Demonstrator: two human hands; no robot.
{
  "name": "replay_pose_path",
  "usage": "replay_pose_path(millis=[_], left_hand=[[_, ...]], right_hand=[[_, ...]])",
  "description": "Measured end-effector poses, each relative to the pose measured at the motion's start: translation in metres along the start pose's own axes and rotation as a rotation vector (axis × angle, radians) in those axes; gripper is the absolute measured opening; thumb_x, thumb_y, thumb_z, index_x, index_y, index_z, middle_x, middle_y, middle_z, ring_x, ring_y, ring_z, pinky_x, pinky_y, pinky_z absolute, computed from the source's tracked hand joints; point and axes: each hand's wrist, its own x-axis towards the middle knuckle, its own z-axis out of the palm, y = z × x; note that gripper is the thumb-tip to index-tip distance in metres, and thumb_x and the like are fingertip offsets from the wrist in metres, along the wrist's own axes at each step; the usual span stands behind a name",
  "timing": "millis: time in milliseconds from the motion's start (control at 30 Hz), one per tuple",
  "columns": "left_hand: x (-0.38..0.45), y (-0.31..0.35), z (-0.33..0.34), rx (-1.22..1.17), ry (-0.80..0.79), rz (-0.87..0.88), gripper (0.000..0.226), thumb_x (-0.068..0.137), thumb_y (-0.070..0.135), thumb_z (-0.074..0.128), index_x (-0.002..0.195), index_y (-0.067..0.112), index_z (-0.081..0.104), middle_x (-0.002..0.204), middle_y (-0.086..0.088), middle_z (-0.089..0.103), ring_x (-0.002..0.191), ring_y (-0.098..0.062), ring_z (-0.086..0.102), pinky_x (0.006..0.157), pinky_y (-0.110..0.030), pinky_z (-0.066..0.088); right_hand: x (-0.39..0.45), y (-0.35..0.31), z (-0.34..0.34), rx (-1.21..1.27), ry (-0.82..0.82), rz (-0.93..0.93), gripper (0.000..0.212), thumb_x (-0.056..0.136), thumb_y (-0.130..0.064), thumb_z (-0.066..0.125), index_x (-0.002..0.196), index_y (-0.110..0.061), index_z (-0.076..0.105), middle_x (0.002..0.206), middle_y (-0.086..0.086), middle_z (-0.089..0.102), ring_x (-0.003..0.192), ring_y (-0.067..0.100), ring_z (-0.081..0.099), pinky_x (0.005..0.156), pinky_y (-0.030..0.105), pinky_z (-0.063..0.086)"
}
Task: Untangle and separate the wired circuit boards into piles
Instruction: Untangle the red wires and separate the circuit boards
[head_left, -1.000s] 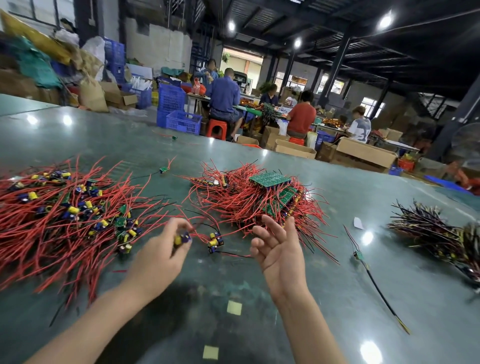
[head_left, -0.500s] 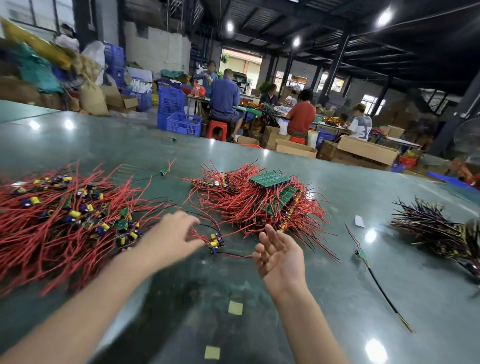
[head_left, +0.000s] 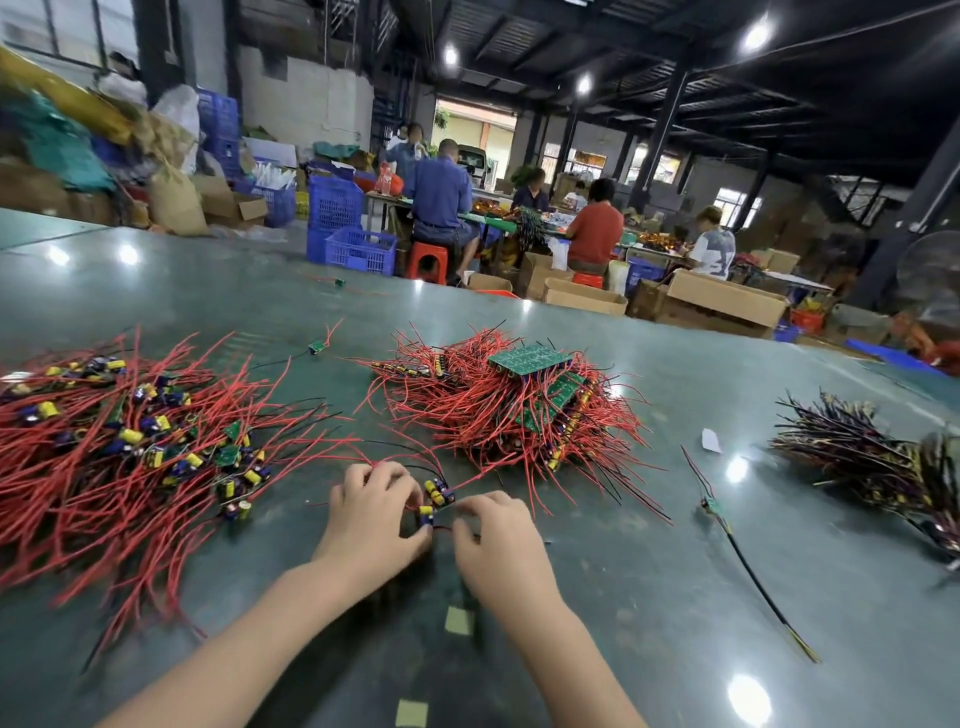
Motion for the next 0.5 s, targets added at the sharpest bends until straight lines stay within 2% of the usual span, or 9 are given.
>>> replay_pose_path(millis=[67,100,167,233,300,367,433,500], left_hand=[[-0.007,-0.002,0.000,-0.040,0.063,0.056,0.032,0.076,0.038,0.066,0.107,0.031,0.060,0.127,0.012,0.047,0.118,-0.021,0.037,0.089,-0.033,0.030],[-0.010,-0.002,-0.002,-0.052,0.100,0.073,0.034,0.073,0.033,0.069,0.106,0.031,0.061,0.126,0.009,0.049,0.115,-0.022,0.040,0.088,-0.035,0.032],[-0.015,0.000,-0.006,-0.054,0.221,0.086,0.028,0.066,0.034,0.068,0.093,0.028,0.063,0.108,0.006,0.058,0.101,-0.025,0.049,0.079,-0.037,0.037],[-0.019,0.003,-0.009,0.057,0.283,0.058,0.023,0.066,0.048,0.055,0.075,0.028,0.061,0.084,0.009,0.061,0.084,-0.023,0.053,0.072,-0.037,0.033],[-0.021,0.005,-0.011,0.163,0.196,-0.016,0.030,0.073,0.056,0.052,0.071,0.027,0.061,0.077,0.011,0.062,0.084,-0.021,0.053,0.074,-0.037,0.025],[-0.019,0.003,-0.009,0.166,0.088,-0.126,0.031,0.082,0.061,0.049,0.085,0.033,0.061,0.091,0.016,0.063,0.099,-0.014,0.049,0.077,-0.037,0.019],[-0.016,-0.001,-0.009,0.067,0.053,-0.167,0.028,0.084,0.061,0.048,0.091,0.037,0.061,0.096,0.020,0.061,0.105,-0.009,0.044,0.075,-0.034,0.015],[-0.016,-0.001,-0.012,-0.073,0.072,-0.167,0.019,0.082,0.055,0.057,0.086,0.038,0.064,0.088,0.021,0.061,0.103,-0.008,0.044,0.072,-0.032,0.014]], right_hand=[[-0.001,0.003,0.008,-0.219,-0.024,-0.057,0.032,0.094,-0.033,0.040,0.116,-0.024,0.062,0.112,-0.001,0.058,0.108,0.023,0.041,0.088,0.030,0.036],[-0.001,0.003,0.010,-0.225,-0.027,-0.051,0.033,0.094,-0.037,0.039,0.112,-0.025,0.064,0.109,-0.001,0.059,0.107,0.023,0.040,0.086,0.030,0.035],[0.000,0.000,0.012,-0.093,-0.025,-0.009,0.032,0.094,-0.039,0.041,0.100,-0.024,0.069,0.099,0.002,0.062,0.101,0.024,0.042,0.081,0.030,0.035],[0.000,-0.001,0.012,0.078,-0.044,-0.013,0.028,0.092,-0.033,0.047,0.090,-0.019,0.071,0.089,0.005,0.066,0.091,0.025,0.048,0.079,0.030,0.038],[-0.002,-0.003,0.011,0.226,-0.101,-0.044,0.023,0.089,-0.025,0.051,0.090,-0.016,0.073,0.081,0.005,0.070,0.081,0.022,0.056,0.075,0.027,0.041],[-0.002,-0.004,0.009,0.311,-0.174,-0.028,0.021,0.087,-0.023,0.054,0.092,-0.016,0.073,0.080,0.001,0.071,0.071,0.012,0.058,0.068,0.019,0.043],[-0.002,-0.005,0.006,0.337,-0.212,0.003,0.021,0.087,-0.026,0.055,0.083,-0.014,0.072,0.066,-0.002,0.061,0.058,0.005,0.045,0.058,0.017,0.039],[0.001,-0.002,0.003,0.376,-0.205,0.069,0.024,0.086,-0.028,0.056,0.077,-0.011,0.070,0.060,-0.003,0.054,0.053,0.002,0.040,0.052,0.016,0.035]])
